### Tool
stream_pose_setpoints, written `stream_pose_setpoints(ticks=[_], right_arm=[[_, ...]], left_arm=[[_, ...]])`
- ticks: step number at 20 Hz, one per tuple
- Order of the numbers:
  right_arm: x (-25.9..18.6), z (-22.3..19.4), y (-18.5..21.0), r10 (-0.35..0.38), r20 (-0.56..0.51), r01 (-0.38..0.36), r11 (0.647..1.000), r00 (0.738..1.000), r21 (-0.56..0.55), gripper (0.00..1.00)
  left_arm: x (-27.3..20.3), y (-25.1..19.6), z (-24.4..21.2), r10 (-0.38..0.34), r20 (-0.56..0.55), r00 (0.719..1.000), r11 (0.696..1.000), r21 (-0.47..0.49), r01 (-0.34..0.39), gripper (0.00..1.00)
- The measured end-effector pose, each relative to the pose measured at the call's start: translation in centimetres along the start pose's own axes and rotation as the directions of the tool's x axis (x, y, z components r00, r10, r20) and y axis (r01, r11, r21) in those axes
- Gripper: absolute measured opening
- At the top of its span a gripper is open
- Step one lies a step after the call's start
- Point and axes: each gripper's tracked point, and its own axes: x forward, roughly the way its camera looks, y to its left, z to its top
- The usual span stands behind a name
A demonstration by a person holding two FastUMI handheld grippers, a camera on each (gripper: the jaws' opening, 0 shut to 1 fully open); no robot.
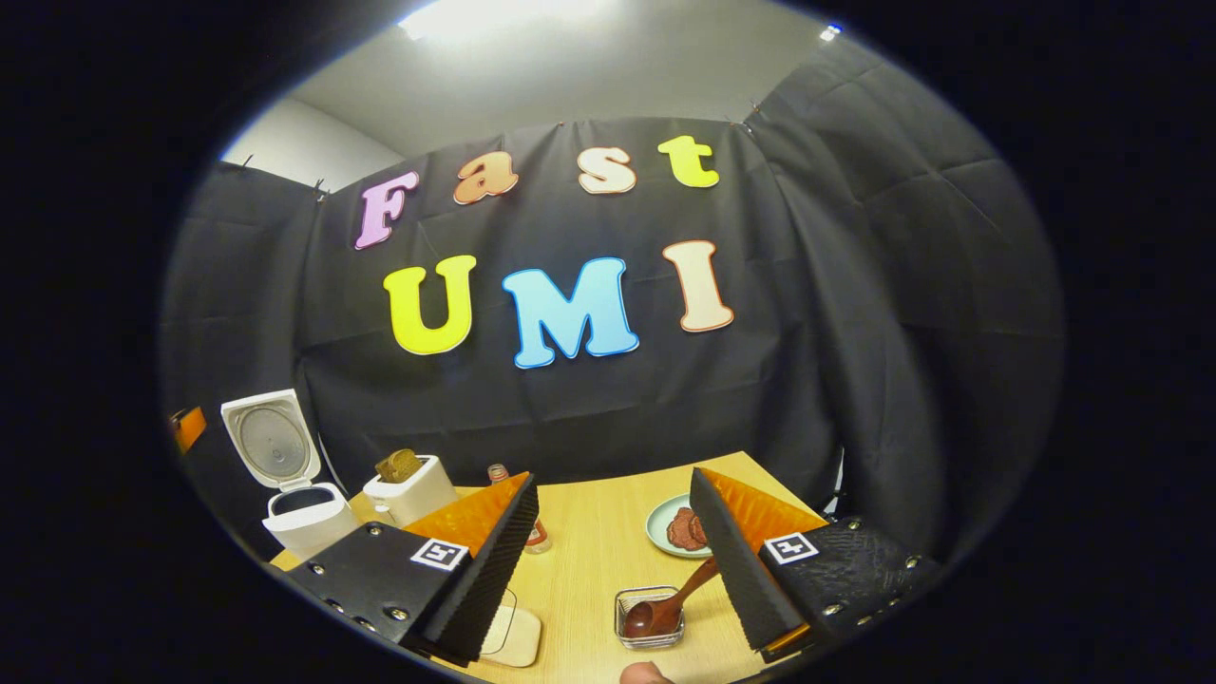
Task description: Close the left gripper, press the button to open the rice cooker; take a wooden spoon from the chopstick holder with the right hand, scoop a spoonful of rice and pour it into the rice cooker, then put the wooden spoon back into the chopstick holder.
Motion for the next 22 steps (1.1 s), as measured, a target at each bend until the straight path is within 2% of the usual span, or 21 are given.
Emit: stream_pose_setpoints(ticks=[8, 13, 18, 22], right_arm=[[-0.9, -1.2, 2.8, -0.044, 0.0, 0.044, 0.999, 0.999, -0.001, 0.98], [-1.7, -0.9, 4.1, -0.076, 0.013, 0.076, 0.996, 0.997, -0.036, 0.98], [-2.6, -1.9, 4.1, -0.119, 0.027, 0.122, 0.987, 0.992, -0.108, 0.97], [-3.4, -2.3, 3.1, -0.167, 0.025, 0.169, 0.978, 0.986, -0.119, 0.98]], left_arm=[[10.2, 7.6, 2.0, 0.104, 0.0, 0.995, 0.995, -0.01, -0.104, 0.97], [16.9, 9.9, 2.5, 0.085, -0.006, 0.996, 0.996, -0.035, -0.085, 0.97], [23.5, 12.8, 1.9, 0.122, -0.028, 0.992, 0.991, -0.046, -0.123, 0.96], [28.4, 15.5, 0.1, 0.168, -0.066, 0.984, 0.983, -0.059, -0.172, 0.97]])
